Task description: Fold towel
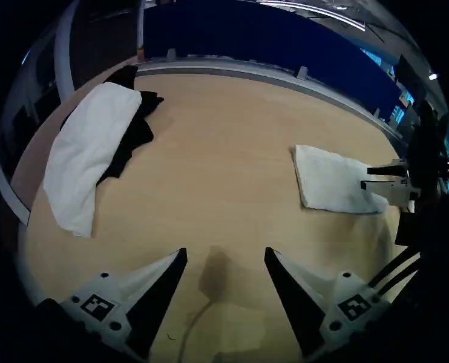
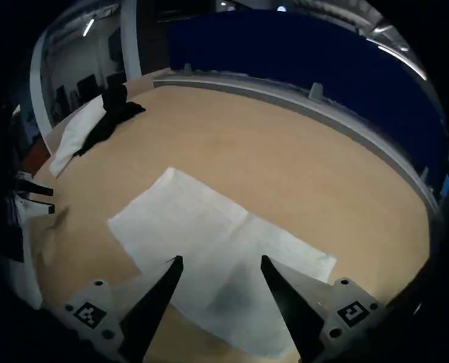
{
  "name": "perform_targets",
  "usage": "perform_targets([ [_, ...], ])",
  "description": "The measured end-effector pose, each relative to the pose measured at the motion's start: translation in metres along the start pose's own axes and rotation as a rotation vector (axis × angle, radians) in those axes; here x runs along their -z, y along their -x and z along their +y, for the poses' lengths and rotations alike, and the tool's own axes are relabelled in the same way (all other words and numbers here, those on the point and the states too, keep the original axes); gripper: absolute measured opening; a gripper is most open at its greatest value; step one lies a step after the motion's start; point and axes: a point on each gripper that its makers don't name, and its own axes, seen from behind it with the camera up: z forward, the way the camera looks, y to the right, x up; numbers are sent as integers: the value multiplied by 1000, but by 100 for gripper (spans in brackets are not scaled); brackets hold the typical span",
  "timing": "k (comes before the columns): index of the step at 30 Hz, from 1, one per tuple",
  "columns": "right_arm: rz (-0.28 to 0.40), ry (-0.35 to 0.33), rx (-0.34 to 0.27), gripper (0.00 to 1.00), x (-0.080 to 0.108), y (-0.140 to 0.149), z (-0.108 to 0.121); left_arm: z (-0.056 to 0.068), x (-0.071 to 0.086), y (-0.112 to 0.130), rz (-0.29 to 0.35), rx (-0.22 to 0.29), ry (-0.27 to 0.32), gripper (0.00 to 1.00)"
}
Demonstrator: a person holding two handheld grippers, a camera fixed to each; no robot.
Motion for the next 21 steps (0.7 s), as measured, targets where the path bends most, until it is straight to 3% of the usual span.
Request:
perform_targets([
  [21, -77, 89, -76, 100, 56, 86, 53, 16, -5, -3, -8, -30, 17, 95],
])
